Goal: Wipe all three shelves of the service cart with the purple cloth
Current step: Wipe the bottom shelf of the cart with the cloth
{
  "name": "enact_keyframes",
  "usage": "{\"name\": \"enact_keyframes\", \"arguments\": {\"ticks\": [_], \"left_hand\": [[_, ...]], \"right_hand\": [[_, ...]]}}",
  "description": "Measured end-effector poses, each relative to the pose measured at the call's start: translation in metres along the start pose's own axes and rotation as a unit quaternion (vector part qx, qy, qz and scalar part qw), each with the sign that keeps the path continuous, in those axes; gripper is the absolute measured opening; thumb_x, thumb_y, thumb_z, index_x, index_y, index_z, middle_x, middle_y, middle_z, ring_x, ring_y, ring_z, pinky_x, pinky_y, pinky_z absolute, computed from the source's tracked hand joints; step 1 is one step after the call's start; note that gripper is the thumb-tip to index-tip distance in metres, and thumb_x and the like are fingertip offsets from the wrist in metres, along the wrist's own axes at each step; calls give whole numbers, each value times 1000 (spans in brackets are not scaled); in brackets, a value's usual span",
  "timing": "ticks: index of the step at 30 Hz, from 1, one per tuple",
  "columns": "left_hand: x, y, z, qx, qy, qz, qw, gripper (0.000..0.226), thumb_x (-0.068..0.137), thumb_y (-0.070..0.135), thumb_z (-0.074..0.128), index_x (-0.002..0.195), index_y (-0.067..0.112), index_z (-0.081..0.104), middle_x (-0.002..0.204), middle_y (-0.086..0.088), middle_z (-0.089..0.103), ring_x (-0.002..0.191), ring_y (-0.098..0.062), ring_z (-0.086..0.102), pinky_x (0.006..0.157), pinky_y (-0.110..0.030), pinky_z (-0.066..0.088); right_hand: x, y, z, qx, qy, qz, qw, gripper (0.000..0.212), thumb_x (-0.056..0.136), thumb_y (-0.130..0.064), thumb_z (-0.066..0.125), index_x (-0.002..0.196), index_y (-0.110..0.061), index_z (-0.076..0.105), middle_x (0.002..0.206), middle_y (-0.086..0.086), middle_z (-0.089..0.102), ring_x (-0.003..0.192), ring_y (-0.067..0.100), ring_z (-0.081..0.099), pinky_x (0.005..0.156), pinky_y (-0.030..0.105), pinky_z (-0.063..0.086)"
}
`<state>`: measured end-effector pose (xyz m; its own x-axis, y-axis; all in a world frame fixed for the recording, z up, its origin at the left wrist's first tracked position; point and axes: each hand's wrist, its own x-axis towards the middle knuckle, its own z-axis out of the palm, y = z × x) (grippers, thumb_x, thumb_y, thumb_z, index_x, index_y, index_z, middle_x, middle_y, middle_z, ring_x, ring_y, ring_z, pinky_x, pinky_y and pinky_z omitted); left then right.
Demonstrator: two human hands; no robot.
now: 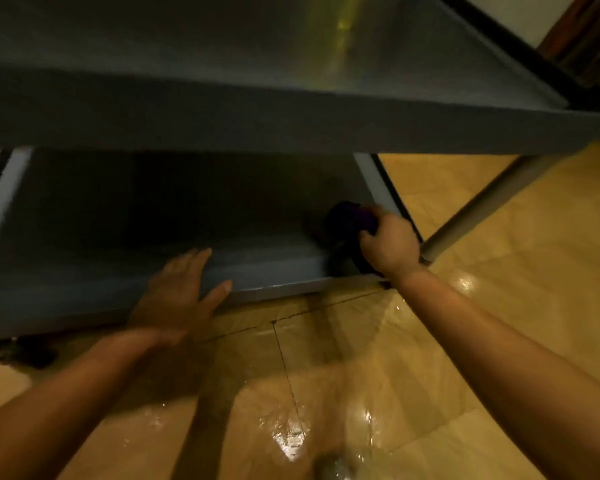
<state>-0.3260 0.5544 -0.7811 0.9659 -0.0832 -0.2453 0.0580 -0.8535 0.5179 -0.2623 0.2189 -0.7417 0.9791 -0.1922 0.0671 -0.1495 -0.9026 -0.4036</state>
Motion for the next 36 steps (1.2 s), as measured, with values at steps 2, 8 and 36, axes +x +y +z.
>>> {"name": "enact_keyframes", "arguments": {"ticks": [2, 8, 36], "left_hand": [[-2, 40, -25, -141, -57, -31, 988, 72, 95, 56, 51, 156, 35, 21, 162, -3, 32, 146, -27, 34, 118, -46, 28], [-68, 185, -93, -484, -215, -145, 836, 58, 87, 57, 59, 133, 21, 59, 123, -13, 71, 101, -31, 72, 92, -47, 57], [-241, 726, -469, -350, -393, 115, 843, 64, 74, 43, 83, 132, 29, 59, 121, -1, 72, 108, -17, 71, 89, -34, 59]], "right_hand": [[-26, -29, -22, 69, -35, 20, 997, 47, 81, -19, 66, 127, -29, 66, 116, 6, 75, 109, 30, 69, 91, 35, 55], [-122, -103, -141, 218, -151, -12, 964, 54, 70, -12, 67, 123, -21, 72, 119, 4, 74, 111, 25, 68, 102, 40, 50], [-147, -87, -813, 636, 40, 227, 737, 38, 71, -42, 85, 102, -22, 76, 100, 7, 80, 88, 17, 76, 66, 26, 59]]}}
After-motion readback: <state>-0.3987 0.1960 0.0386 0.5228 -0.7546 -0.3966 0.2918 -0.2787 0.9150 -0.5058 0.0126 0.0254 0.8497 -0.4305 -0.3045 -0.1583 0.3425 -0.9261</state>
